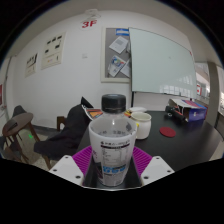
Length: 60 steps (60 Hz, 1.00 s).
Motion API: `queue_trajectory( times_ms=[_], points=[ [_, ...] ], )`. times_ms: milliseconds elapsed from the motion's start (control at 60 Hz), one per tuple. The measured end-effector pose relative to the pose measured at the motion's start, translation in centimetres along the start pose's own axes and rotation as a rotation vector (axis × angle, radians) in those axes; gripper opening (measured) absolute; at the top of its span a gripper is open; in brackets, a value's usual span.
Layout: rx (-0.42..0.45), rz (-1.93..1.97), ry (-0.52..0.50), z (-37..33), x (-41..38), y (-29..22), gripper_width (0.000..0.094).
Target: Pour water
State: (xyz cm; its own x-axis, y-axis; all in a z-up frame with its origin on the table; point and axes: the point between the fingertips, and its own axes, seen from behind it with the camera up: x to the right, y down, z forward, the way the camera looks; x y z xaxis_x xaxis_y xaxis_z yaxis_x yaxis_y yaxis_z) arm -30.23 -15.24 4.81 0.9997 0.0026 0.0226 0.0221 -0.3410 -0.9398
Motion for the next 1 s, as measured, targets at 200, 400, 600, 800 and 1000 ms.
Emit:
queue_trajectory(
  times_ms=[200,400,600,800,1000],
  points=[
    [0.038,0.007,-0.042,-0.1,-0.6,-0.7,0.045],
    [0.045,-0.053,-0.056,-0.1,-1.0,-2.0,0.0399],
    [0.136,0.141,-0.252,-0.7,-4.5,-11.0,0.0401],
    [0.238,0.73,-0.598,-0.3,-6.3,-24.7,0.0397],
    [0.17,1.413,-0.881,3.6,-3.1,-27.9,0.0396]
  ],
)
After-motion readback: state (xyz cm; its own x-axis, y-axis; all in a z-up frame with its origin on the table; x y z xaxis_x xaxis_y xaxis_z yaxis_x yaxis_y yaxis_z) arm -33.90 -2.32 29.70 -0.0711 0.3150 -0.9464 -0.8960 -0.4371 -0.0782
